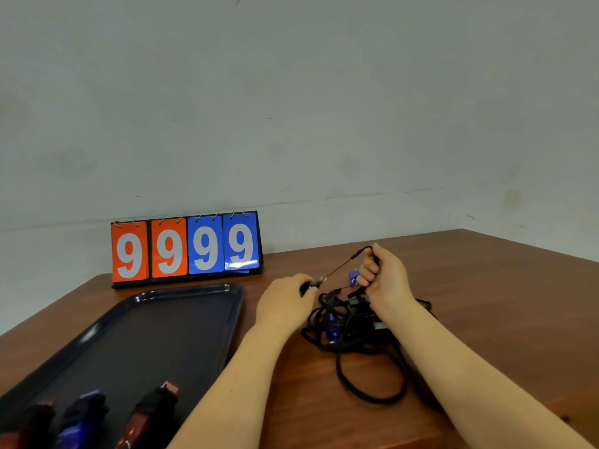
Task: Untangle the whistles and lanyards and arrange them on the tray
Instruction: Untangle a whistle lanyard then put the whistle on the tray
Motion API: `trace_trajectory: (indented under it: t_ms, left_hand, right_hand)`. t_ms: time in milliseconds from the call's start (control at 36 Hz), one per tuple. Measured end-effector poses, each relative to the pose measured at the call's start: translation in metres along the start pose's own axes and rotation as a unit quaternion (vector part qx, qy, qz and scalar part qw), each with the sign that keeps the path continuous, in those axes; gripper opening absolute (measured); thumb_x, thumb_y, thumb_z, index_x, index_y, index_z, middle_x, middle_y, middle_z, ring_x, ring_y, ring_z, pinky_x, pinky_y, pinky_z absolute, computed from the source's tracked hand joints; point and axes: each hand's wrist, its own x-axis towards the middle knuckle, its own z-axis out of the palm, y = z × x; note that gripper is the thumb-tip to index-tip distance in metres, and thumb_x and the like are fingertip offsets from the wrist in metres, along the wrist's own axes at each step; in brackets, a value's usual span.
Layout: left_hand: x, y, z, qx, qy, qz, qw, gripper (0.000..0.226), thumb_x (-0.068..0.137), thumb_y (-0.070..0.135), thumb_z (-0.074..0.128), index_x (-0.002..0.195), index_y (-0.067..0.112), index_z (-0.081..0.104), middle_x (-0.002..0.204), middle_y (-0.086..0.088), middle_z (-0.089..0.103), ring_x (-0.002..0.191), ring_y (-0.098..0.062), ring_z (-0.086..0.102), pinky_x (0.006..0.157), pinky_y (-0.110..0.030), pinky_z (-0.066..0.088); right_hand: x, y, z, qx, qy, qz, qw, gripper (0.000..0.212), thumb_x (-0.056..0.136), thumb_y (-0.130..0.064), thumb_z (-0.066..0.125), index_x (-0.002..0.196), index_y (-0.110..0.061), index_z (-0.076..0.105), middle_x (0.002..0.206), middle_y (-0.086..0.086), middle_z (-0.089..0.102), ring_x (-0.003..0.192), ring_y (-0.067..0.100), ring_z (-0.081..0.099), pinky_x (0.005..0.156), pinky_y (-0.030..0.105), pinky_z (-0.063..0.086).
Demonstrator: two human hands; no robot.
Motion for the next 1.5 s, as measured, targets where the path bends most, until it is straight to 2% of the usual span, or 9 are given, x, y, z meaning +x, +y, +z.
trace_trajectory:
  t_ms: [167, 306, 472, 583, 806, 917, 1139, 1333, 1500]
  left_hand:
    - [0.002, 0.008, 0.001, -0.004, 0.004, 0.049, 0.999, 0.027, 0.093, 0.036, 0.057, 0.118, 0.030, 0.064, 0.110, 0.010, 0.054, 0.107, -0.006, 0.044, 0.081, -0.021, 0.037]
    - [0.004, 0.015, 0.002, -0.190, -0.009, -0.022, 0.982, 0.015, 0.094, 0.026, 0.057, 0.108, 0.021, 0.060, 0.099, 0.008, 0.060, 0.088, -0.004, 0.058, 0.072, -0.017, 0.047]
    - [0.001, 0.024, -0.003, -0.590, -0.010, -0.119, 0.799, 0.020, 0.094, 0.006, 0.056, 0.112, 0.000, 0.060, 0.106, -0.017, 0.069, 0.092, -0.022, 0.070, 0.080, -0.029, 0.058]
    - [0.003, 0.021, -0.007, -0.689, 0.044, -0.128, 0.712, 0.022, 0.093, 0.001, 0.056, 0.113, -0.005, 0.062, 0.108, -0.021, 0.068, 0.099, -0.028, 0.069, 0.082, -0.028, 0.058]
    - [0.009, 0.009, -0.003, -0.635, 0.152, -0.178, 0.736, 0.016, 0.090, 0.008, 0.063, 0.105, 0.010, 0.068, 0.100, -0.008, 0.071, 0.098, -0.020, 0.067, 0.091, -0.031, 0.052]
    - [0.009, 0.006, 0.000, -0.559, 0.166, -0.182, 0.791, 0.023, 0.091, 0.010, 0.062, 0.113, 0.012, 0.066, 0.100, -0.001, 0.067, 0.092, -0.012, 0.065, 0.081, -0.024, 0.053]
    - [0.008, 0.007, 0.006, -0.332, 0.125, -0.107, 0.929, 0.026, 0.092, 0.018, 0.062, 0.117, 0.024, 0.064, 0.118, 0.000, 0.064, 0.109, -0.017, 0.060, 0.099, -0.040, 0.050]
    - [0.008, 0.015, 0.007, -0.241, 0.061, -0.044, 0.967, 0.030, 0.093, 0.019, 0.060, 0.123, 0.019, 0.062, 0.114, 0.007, 0.062, 0.104, -0.008, 0.058, 0.097, -0.032, 0.050]
    - [0.007, 0.019, 0.000, -0.293, -0.018, -0.022, 0.956, 0.022, 0.094, 0.017, 0.058, 0.113, 0.023, 0.066, 0.109, 0.006, 0.067, 0.102, -0.010, 0.063, 0.094, -0.030, 0.052]
  right_hand:
    - [0.004, -0.006, -0.006, 0.089, 0.018, 0.010, 0.996, 0.031, 0.102, -0.019, 0.037, 0.075, -0.011, 0.051, 0.044, -0.006, 0.032, 0.035, 0.008, 0.025, 0.036, 0.020, 0.023]
    - [0.005, -0.002, -0.005, 0.022, 0.023, 0.001, 0.999, 0.029, 0.102, -0.018, 0.041, 0.078, -0.009, 0.055, 0.045, -0.006, 0.032, 0.036, 0.007, 0.026, 0.035, 0.020, 0.024]
    - [0.000, 0.006, 0.002, -0.202, 0.033, -0.018, 0.979, 0.026, 0.101, -0.018, 0.045, 0.081, -0.009, 0.060, 0.050, -0.004, 0.035, 0.041, 0.008, 0.027, 0.039, 0.021, 0.024]
    - [-0.006, 0.013, 0.004, -0.394, 0.006, -0.075, 0.916, 0.025, 0.100, -0.024, 0.046, 0.084, -0.017, 0.064, 0.063, -0.002, 0.045, 0.055, 0.012, 0.040, 0.052, 0.023, 0.034]
    - [-0.017, 0.020, 0.006, -0.602, -0.137, -0.158, 0.771, 0.021, 0.097, -0.028, 0.051, 0.083, -0.022, 0.066, 0.080, -0.008, 0.065, 0.074, 0.007, 0.059, 0.068, 0.024, 0.048]
    - [-0.024, 0.022, 0.008, -0.610, -0.215, -0.174, 0.742, 0.018, 0.096, -0.028, 0.052, 0.088, -0.022, 0.067, 0.082, -0.013, 0.065, 0.080, 0.000, 0.060, 0.080, 0.023, 0.049]
    - [-0.023, 0.019, 0.007, -0.512, -0.183, -0.186, 0.818, 0.020, 0.097, -0.019, 0.051, 0.085, -0.019, 0.067, 0.071, -0.011, 0.061, 0.065, -0.005, 0.054, 0.065, 0.011, 0.042]
    - [-0.014, 0.015, 0.003, -0.457, -0.089, -0.182, 0.866, 0.020, 0.099, -0.020, 0.049, 0.088, -0.015, 0.065, 0.084, 0.002, 0.064, 0.073, 0.008, 0.056, 0.057, 0.007, 0.043]
    - [-0.011, 0.012, 0.004, -0.429, -0.045, -0.163, 0.887, 0.024, 0.098, -0.023, 0.051, 0.088, -0.010, 0.068, 0.075, -0.002, 0.061, 0.065, 0.007, 0.052, 0.051, 0.011, 0.041]
